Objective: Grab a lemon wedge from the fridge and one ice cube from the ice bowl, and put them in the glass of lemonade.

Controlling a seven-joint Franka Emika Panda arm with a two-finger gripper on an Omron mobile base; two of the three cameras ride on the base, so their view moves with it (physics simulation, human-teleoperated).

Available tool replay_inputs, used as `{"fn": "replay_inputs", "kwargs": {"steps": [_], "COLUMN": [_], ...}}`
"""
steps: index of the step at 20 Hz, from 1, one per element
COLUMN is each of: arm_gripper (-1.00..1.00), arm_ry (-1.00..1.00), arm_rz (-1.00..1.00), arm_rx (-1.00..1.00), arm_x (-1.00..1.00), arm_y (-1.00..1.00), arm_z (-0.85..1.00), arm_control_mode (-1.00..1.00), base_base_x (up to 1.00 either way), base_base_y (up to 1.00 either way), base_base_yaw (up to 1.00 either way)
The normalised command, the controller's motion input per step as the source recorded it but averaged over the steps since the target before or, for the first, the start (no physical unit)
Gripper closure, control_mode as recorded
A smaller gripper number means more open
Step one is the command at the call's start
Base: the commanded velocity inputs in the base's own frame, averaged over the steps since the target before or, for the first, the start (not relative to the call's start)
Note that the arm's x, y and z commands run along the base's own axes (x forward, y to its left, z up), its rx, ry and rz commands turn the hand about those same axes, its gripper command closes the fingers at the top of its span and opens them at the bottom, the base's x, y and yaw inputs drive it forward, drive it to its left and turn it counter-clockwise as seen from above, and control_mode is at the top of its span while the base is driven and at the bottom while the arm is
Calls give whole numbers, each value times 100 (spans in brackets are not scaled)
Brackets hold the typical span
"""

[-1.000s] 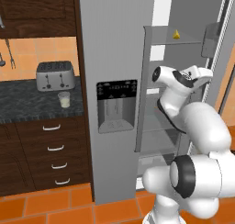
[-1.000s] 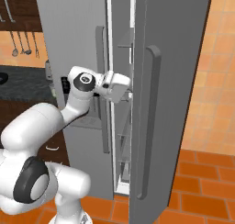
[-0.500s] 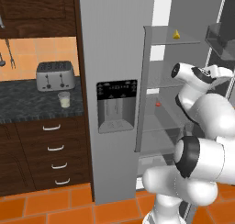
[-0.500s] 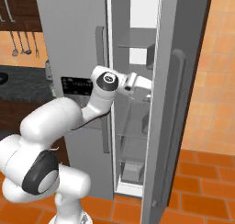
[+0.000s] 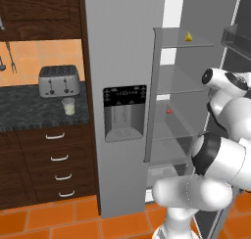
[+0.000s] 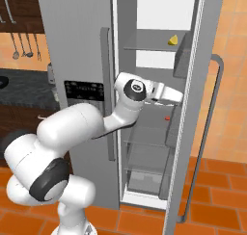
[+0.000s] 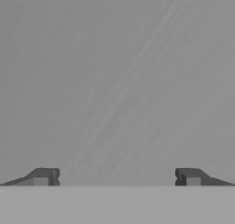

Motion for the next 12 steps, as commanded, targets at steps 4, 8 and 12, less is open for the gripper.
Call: {"fn": "replay_inputs", "kwargs": {"steps": [4,8,12], "arm_gripper": [-100,-100,-100], "arm_ry": [-22,-16,-10], "arm_rz": [-1,0,0], "arm_rx": [0,0,0], "arm_x": [0,0,-1], "arm_y": [-49,-24,0], "arm_z": [8,4,4], "arm_control_mode": [-100,-100,-100], "base_base_x": [0,0,0], "base_base_y": [0,0,0], "base_base_yaw": [0,0,0]}}
